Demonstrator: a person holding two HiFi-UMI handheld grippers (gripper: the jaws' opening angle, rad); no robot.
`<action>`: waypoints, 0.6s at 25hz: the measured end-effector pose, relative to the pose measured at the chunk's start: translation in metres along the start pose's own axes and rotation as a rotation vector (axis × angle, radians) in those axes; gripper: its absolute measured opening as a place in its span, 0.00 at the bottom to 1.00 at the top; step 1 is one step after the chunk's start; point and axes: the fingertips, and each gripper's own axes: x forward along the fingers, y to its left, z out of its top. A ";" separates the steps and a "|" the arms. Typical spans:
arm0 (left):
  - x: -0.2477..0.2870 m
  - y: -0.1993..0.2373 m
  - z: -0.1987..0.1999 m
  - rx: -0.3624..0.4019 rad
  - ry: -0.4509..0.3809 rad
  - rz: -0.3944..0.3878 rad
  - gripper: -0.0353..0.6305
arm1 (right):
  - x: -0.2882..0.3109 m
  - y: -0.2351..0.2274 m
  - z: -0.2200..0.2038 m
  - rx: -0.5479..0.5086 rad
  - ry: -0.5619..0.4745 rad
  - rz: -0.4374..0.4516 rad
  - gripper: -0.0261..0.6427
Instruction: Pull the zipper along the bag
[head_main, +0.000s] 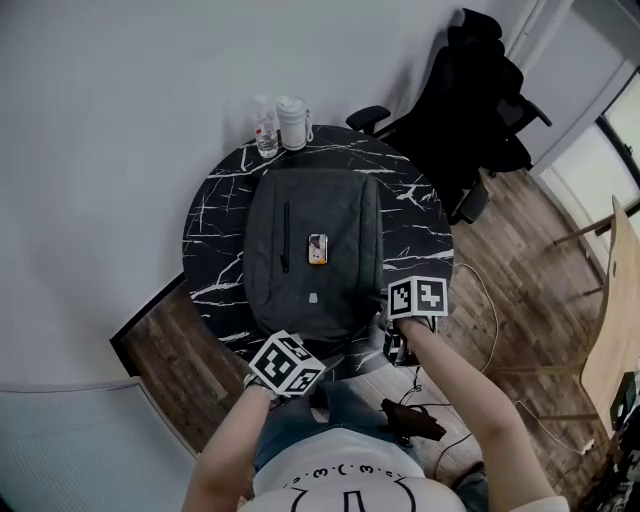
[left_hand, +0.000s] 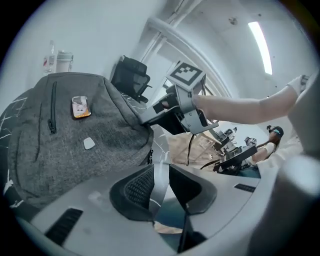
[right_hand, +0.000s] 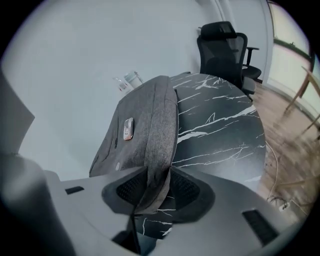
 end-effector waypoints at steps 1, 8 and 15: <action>-0.009 0.005 0.002 0.009 -0.006 0.000 0.17 | -0.005 0.000 0.002 0.003 -0.022 -0.015 0.33; -0.069 0.045 0.049 0.204 -0.188 0.109 0.08 | -0.041 0.045 0.015 -0.094 -0.281 0.089 0.12; -0.131 0.075 0.084 0.352 -0.406 0.296 0.08 | -0.086 0.080 0.008 -0.279 -0.619 -0.016 0.12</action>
